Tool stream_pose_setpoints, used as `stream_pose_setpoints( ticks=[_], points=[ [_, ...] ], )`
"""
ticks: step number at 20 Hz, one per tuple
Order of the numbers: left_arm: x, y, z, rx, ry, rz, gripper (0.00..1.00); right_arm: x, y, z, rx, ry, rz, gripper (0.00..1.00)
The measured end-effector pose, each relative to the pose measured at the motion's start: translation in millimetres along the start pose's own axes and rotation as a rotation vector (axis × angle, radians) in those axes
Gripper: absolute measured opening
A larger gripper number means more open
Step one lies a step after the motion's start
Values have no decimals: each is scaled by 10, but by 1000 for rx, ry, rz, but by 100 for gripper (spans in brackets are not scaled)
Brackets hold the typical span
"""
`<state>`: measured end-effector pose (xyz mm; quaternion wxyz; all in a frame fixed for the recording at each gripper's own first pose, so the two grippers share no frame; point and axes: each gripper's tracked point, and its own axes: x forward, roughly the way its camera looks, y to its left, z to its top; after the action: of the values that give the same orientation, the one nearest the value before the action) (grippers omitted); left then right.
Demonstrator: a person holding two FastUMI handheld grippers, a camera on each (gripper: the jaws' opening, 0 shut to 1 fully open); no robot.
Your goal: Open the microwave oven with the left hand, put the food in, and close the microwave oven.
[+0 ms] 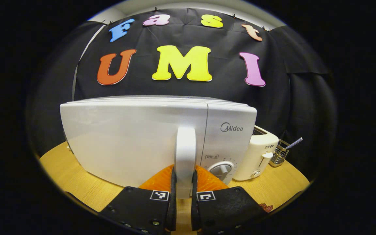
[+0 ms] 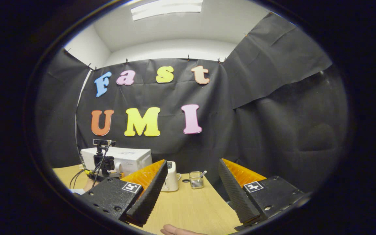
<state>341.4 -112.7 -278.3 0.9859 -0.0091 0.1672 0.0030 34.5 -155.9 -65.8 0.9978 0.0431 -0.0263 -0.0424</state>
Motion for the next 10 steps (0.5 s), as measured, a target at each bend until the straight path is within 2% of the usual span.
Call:
stream_pose_setpoints(
  ticks=[6, 7, 9, 10],
  points=[
    [-49, 10, -20, -17, 15, -26, 17, -101, -46, 26, -3, 6, -15, 99],
    [-57, -3, -41, -16, 27, -33, 7, -107, -52, 15, -3, 9, -19, 99],
    [-139, 4, -43, -22, 33, -34, 7, -113, -55, 4, -9, 15, -20, 99],
    [-165, 26, 32, -13, -9, -23, 7, -124, -57, 12, -11, 14, -20, 99]
  ],
)
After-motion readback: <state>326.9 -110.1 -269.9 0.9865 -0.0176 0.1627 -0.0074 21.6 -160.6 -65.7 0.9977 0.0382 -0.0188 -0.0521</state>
